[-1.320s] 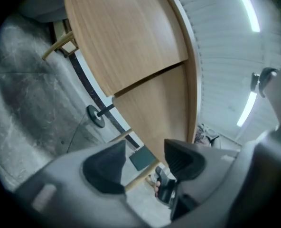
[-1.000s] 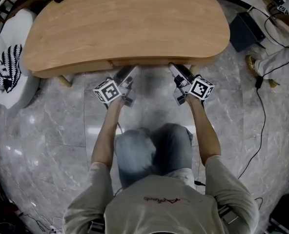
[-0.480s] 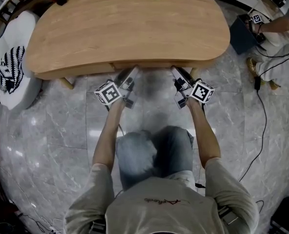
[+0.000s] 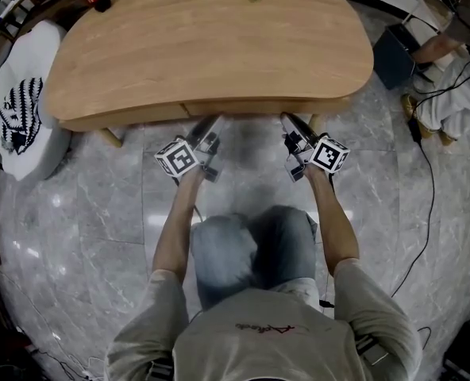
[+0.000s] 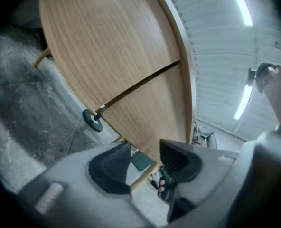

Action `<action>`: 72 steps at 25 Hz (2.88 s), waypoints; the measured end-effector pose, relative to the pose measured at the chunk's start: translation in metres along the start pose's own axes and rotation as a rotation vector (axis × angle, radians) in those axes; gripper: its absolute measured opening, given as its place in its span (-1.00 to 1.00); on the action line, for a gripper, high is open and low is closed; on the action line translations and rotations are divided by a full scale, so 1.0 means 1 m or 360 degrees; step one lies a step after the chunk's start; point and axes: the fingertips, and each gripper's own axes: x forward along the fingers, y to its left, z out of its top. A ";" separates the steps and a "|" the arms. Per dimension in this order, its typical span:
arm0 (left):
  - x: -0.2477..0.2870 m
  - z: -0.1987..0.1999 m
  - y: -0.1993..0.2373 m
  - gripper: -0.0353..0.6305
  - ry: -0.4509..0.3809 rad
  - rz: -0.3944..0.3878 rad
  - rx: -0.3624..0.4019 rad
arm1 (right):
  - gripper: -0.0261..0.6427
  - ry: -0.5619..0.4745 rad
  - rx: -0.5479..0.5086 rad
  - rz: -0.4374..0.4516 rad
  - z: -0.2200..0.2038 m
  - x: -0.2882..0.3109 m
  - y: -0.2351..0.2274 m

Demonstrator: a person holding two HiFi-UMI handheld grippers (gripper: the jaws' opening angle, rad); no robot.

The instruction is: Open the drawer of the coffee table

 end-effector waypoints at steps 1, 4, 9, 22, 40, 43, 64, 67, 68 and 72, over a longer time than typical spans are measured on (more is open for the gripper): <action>-0.001 -0.001 0.000 -0.35 0.0001 0.0001 0.0006 | -0.76 -0.0002 -0.0008 -0.0005 -0.001 -0.001 0.000; -0.004 -0.004 0.000 -0.39 0.0020 0.0015 0.0029 | -0.76 0.0019 -0.0019 -0.0022 -0.003 -0.005 0.000; -0.009 -0.010 -0.006 -0.38 0.0055 0.0011 0.0073 | -0.74 0.0052 -0.0032 -0.0027 -0.006 -0.006 0.000; 0.002 0.005 0.002 -0.21 -0.0023 -0.0059 0.0053 | -0.53 -0.0009 -0.0002 0.0122 0.001 -0.001 0.000; -0.027 -0.013 -0.027 -0.37 0.0000 -0.0093 0.0123 | -0.64 -0.0063 -0.0033 0.0123 -0.009 -0.032 0.029; -0.037 -0.021 -0.033 -0.37 0.0052 -0.0080 0.0125 | -0.66 -0.0039 -0.0008 0.0105 -0.020 -0.042 0.033; -0.089 -0.065 -0.068 -0.30 0.0066 0.0213 0.0157 | -0.64 0.0097 -0.0114 -0.0011 -0.041 -0.113 0.058; -0.107 -0.066 -0.078 -0.46 0.0071 0.0301 0.0273 | -0.80 0.0051 -0.0177 -0.0102 -0.031 -0.133 0.059; -0.111 -0.065 -0.082 -0.58 0.0078 0.0330 0.0328 | -0.87 0.0049 -0.0213 -0.0138 -0.028 -0.138 0.059; -0.118 -0.066 -0.105 -0.89 0.0145 0.0379 0.0612 | -0.91 0.0078 -0.0413 -0.0252 -0.026 -0.156 0.067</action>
